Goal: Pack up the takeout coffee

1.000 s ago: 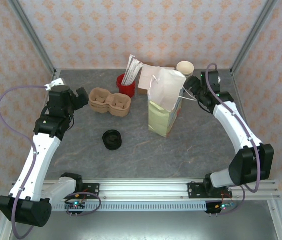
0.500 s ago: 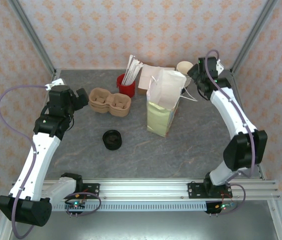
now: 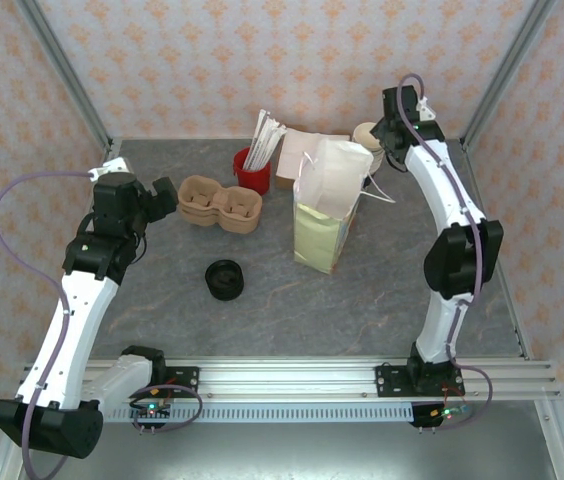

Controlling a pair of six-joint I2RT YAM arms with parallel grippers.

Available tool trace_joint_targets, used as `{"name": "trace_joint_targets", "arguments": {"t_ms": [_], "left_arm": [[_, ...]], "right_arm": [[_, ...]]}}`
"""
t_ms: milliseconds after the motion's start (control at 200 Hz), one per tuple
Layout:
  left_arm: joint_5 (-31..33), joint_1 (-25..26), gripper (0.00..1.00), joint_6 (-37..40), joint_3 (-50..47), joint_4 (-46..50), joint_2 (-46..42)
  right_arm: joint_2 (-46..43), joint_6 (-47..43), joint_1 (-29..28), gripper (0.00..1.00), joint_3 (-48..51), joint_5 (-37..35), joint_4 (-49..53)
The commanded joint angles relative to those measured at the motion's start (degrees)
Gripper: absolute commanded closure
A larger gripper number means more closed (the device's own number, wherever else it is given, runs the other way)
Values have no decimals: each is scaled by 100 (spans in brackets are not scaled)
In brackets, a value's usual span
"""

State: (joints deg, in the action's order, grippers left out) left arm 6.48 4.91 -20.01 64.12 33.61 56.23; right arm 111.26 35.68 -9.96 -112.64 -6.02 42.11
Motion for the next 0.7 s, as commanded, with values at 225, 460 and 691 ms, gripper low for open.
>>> {"name": "trace_joint_targets", "arguments": {"t_ms": [225,460,691], "left_arm": [[-106,34,0,115,-144,-95,-138],[-115,39,0,106,-163,-107,-88],[-101,37,0,61,-189,-143,-111]], "right_arm": [[738,-228,3,44,-1114,-118,921],[917,-447,-7,51,-1401,-93,988],[984,-412,-13,56,-1458,-15,1032]]}}
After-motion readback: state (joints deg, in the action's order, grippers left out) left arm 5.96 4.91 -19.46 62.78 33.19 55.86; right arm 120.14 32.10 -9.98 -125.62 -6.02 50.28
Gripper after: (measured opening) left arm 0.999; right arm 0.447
